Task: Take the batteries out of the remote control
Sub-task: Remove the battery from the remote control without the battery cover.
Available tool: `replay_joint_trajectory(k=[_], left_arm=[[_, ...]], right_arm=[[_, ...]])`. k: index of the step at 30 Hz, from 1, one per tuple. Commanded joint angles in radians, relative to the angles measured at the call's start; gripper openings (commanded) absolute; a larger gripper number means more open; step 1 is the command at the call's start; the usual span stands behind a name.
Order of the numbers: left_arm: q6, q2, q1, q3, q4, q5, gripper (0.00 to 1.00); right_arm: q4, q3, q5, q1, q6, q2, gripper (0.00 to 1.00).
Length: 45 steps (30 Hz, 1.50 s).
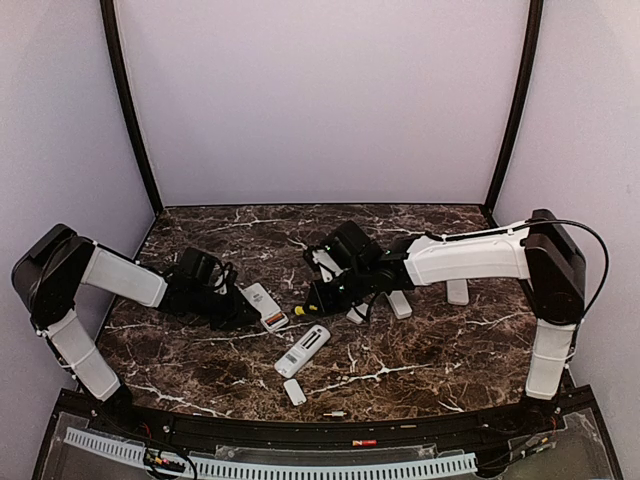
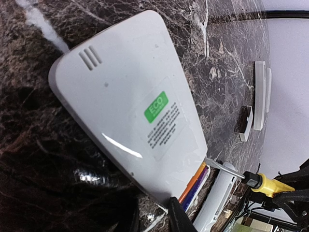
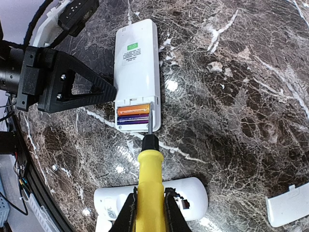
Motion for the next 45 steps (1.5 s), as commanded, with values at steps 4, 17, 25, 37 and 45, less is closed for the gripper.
replay_joint_trajectory(k=[4,17,25,37,45], left_arm=[[0.003,0.02,0.007,0.002,-0.012,0.007,0.19],[-0.003,0.025,0.006,-0.009,0.002,0.008,0.17],[-0.008,0.028,0.005,-0.013,0.012,0.016,0.17],[0.03,-0.048,0.006,0.005,-0.036,-0.04,0.2],[0.098,-0.143,0.006,0.022,-0.123,-0.098,0.32]], right_arm=[[0.075,-0.005,-0.17,-0.001,0.113,-0.004,0.0],[0.229,-0.033,-0.329,-0.011,0.246,-0.049,0.0],[0.309,-0.053,-0.356,-0.014,0.29,-0.055,0.0],[0.121,-0.037,-0.202,-0.022,0.191,-0.097,0.0],[0.022,-0.013,-0.171,-0.017,0.141,-0.072,0.0]])
